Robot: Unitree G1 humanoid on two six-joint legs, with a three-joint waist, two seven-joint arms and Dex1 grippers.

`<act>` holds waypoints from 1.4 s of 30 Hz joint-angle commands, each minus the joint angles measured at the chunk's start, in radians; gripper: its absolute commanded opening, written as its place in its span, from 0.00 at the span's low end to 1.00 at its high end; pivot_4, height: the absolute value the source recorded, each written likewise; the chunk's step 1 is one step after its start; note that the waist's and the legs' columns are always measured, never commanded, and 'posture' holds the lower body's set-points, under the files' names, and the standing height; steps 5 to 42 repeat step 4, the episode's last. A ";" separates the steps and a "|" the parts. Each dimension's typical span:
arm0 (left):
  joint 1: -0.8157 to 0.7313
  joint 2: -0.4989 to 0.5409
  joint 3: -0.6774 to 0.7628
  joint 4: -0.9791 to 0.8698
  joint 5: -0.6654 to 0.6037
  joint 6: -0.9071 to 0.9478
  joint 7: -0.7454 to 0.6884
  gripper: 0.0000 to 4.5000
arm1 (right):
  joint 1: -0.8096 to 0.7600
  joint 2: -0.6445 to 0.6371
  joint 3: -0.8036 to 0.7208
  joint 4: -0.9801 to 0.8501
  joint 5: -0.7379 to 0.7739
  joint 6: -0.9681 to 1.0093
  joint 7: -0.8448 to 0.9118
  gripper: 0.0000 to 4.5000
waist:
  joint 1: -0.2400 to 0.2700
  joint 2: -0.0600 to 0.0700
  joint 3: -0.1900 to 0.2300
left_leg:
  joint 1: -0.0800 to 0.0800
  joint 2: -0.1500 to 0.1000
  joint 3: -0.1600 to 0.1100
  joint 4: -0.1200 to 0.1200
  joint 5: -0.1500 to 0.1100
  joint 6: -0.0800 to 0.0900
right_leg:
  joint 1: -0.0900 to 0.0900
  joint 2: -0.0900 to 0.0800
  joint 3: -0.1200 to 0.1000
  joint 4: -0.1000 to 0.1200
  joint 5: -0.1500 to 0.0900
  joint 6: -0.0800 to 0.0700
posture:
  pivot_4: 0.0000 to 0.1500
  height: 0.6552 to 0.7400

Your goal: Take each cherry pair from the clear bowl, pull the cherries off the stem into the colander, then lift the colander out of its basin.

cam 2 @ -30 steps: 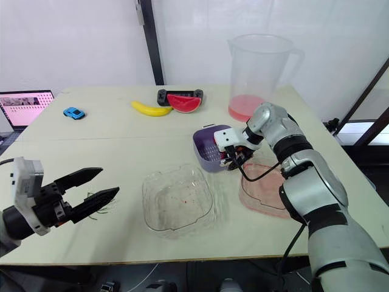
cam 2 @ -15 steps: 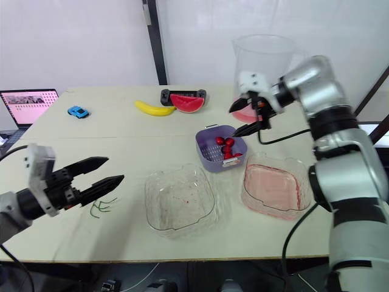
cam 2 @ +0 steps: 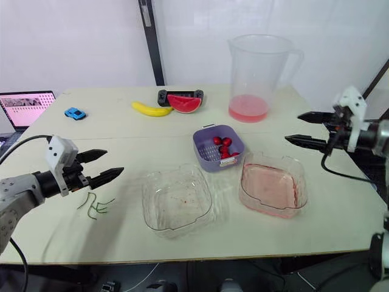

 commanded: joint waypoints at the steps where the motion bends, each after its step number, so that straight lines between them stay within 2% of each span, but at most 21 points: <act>1: 0.015 0.006 0.037 0.059 0.038 -0.054 -0.031 1.00 | 0.100 -0.006 -0.118 -0.017 0.022 -0.048 -0.080 0.99 | 0.001 0.000 0.000 | 0.000 0.000 0.000 0.000 0.000 0.000 | 0.000 0.000 0.000 0.000 0.000 0.000 | 1.00 1.00; 4: 0.025 0.006 0.044 0.093 0.050 -0.074 -0.054 1.00 | 0.175 0.008 -0.140 -0.030 0.016 -0.084 -0.134 0.99 | 0.001 0.000 0.000 | 0.000 0.000 0.000 0.000 0.000 0.000 | 0.001 0.000 0.000 0.000 0.000 0.000 | 1.00 1.00; 42: 0.025 0.006 0.044 0.093 0.050 -0.074 -0.054 1.00 | 0.175 0.008 -0.140 -0.030 0.016 -0.084 -0.134 0.99 | 0.001 0.000 0.000 | 0.000 0.000 0.000 0.000 0.000 0.000 | 0.001 0.000 0.000 0.000 0.000 0.000 | 1.00 1.00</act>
